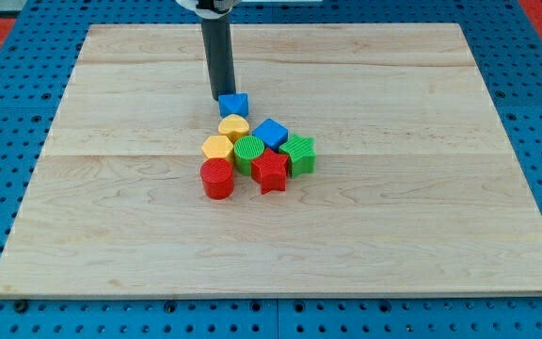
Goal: Move the triangle into the cube
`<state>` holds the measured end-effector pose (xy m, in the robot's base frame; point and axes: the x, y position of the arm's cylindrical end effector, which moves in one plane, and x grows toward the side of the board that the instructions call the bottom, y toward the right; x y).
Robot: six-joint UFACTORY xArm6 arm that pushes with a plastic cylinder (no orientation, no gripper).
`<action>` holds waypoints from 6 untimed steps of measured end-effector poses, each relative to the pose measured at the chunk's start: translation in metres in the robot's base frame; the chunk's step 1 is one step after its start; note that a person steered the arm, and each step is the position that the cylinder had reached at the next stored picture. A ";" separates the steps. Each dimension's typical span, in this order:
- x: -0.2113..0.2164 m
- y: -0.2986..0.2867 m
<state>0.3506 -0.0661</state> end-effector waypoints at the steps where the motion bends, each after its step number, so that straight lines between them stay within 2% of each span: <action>1: 0.027 0.028; 3: 0.018 0.067; 6: 0.018 0.067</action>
